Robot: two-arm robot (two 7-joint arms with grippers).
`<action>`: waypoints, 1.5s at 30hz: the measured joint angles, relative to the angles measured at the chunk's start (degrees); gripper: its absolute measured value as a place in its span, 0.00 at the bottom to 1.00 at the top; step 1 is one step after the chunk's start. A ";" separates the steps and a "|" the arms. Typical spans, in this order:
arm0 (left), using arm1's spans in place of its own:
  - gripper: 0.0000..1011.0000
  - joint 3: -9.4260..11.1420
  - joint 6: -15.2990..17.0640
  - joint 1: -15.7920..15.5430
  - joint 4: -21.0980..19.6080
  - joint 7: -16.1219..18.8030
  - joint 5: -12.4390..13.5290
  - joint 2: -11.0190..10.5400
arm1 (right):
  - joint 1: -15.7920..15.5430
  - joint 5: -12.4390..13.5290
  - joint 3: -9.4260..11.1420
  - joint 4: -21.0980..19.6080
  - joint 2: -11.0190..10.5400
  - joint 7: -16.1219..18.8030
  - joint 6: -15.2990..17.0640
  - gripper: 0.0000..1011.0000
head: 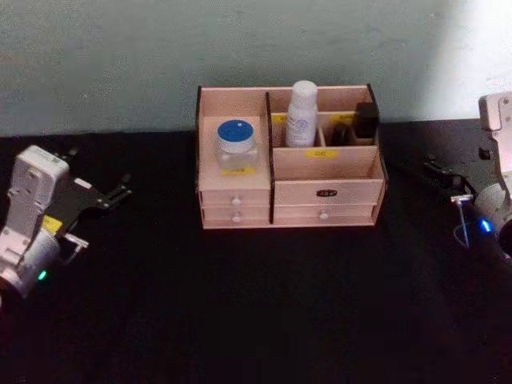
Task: Pick up the facial cleanser and watermelon frost from the table and place them into the tiered storage box.
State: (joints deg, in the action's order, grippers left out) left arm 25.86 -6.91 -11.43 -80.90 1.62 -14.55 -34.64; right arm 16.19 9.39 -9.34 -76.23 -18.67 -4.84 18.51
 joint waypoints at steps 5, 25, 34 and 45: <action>0.99 0.00 0.00 0.00 0.00 0.00 0.00 0.00 | 0.00 0.00 0.00 0.00 0.00 0.00 0.00 0.99; 0.99 0.00 0.00 0.00 0.00 0.00 0.00 0.00 | 0.00 0.00 0.00 0.00 0.00 0.01 0.00 0.99; 0.99 0.00 0.00 0.00 0.00 0.00 0.00 0.00 | 0.00 0.00 0.00 0.00 0.00 0.01 0.00 0.99; 0.99 0.00 0.00 0.00 0.00 0.00 0.00 0.00 | 0.00 0.00 0.00 0.00 0.00 0.00 0.00 0.99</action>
State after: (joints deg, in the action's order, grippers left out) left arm 25.86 -6.91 -11.43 -80.90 1.62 -14.55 -34.64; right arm 16.19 9.39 -9.34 -76.22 -18.67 -4.84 18.51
